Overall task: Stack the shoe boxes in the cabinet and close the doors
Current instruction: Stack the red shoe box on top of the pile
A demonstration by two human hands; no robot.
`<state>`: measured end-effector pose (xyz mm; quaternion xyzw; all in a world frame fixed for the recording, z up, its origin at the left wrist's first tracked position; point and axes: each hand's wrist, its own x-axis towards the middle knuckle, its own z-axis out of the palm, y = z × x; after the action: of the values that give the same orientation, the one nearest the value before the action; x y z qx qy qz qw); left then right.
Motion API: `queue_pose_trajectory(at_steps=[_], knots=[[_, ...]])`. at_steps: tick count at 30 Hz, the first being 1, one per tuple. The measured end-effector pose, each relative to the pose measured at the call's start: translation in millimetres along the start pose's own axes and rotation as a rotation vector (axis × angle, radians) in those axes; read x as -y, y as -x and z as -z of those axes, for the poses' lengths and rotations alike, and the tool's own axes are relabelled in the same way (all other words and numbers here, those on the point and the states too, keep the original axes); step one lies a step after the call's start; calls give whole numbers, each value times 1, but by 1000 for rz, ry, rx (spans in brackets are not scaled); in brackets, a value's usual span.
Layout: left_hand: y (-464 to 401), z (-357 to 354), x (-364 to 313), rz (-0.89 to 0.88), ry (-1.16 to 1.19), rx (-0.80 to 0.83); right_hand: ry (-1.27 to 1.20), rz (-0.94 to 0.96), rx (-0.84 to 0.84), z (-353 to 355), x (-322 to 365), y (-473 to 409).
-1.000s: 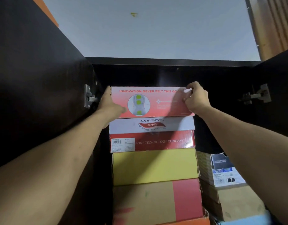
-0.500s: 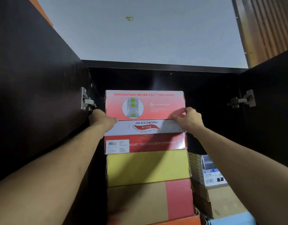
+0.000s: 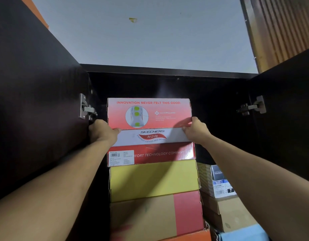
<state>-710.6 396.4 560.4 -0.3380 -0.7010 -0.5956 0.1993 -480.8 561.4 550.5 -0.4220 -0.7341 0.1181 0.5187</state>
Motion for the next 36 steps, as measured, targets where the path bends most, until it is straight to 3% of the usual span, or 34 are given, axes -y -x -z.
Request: queue_pose_trajectory(at_steps=[9, 15, 26, 36], knots=[[25, -2, -12, -19, -31, -46, 88, 32, 102, 10, -7, 12], [80, -28, -32, -326, -188, -81, 153, 29, 119, 43, -19, 45], [222, -50, -58, -361, -97, 744, 353, -88, 216, 155, -52, 157], [349, -86, -28, -434, -46, 1179, 475, -243, 263, 195, -121, 272]])
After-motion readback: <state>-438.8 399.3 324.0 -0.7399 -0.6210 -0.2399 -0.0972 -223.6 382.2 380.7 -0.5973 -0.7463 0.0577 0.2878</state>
